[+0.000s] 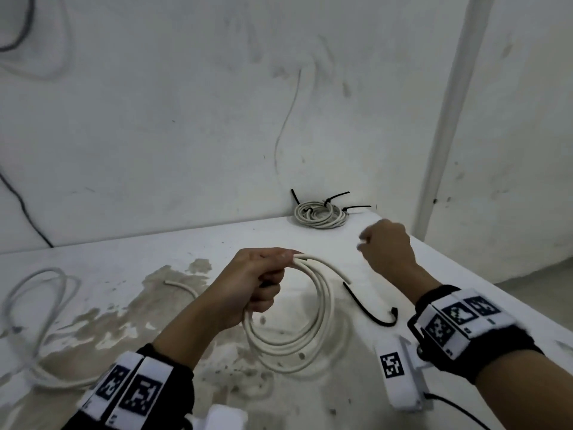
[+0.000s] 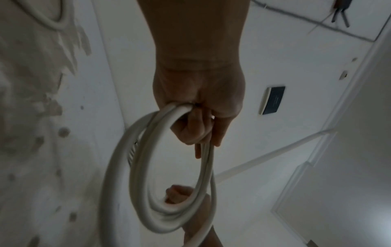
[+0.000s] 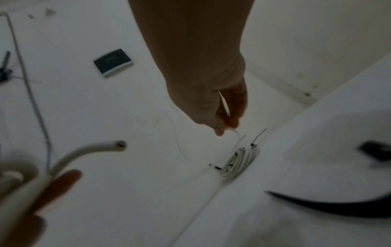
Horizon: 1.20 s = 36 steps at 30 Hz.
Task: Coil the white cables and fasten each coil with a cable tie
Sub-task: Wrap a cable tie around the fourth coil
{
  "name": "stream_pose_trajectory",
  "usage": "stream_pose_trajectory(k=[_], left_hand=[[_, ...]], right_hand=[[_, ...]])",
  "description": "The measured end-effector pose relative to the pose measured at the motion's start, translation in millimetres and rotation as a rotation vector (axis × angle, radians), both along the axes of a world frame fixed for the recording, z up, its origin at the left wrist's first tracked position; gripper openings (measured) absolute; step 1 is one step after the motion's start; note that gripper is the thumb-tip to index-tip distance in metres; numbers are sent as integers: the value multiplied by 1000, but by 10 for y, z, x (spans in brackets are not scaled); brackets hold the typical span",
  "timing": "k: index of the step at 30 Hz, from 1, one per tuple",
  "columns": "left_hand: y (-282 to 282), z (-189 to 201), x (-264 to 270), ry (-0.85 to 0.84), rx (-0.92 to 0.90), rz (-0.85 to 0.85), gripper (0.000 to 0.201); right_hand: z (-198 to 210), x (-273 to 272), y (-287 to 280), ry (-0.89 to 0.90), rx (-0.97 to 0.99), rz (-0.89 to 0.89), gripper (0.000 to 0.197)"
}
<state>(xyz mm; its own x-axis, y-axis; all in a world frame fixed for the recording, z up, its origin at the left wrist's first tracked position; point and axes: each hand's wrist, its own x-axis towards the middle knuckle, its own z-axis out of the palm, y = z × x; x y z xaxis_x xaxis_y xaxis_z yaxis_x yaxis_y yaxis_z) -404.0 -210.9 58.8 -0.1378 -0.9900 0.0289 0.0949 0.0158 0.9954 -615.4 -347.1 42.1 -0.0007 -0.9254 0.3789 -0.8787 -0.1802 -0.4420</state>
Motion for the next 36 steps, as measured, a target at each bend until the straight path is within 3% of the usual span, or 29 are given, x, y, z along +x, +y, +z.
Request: stream_pose_trajectory(k=[2,4,8,13,25,31,36], left_hand=[[21,34,122,-9,-26,18,25],[50,68,257,-11,-61,49,26],[109,131,560,28,-146,154,28],[145,180,924,39,-224,314,24],[102,131,1231,1,-350,577,22],[67,120,1227,133,-352,567,26],[65,102,1281,-115,-325,494,25]], right_hand=[[201,263,89,-116,-253,171,9],[398,555,256,-206,-375,371,6],[610,1093,557,-430,-279,610,10],[670,1566,727,-501,-159,782,9],[448,2047,757,-828,22,942,13],[398,2116,766,-652,-202,951,30],[404,2072,707,-603,-283,913,27]])
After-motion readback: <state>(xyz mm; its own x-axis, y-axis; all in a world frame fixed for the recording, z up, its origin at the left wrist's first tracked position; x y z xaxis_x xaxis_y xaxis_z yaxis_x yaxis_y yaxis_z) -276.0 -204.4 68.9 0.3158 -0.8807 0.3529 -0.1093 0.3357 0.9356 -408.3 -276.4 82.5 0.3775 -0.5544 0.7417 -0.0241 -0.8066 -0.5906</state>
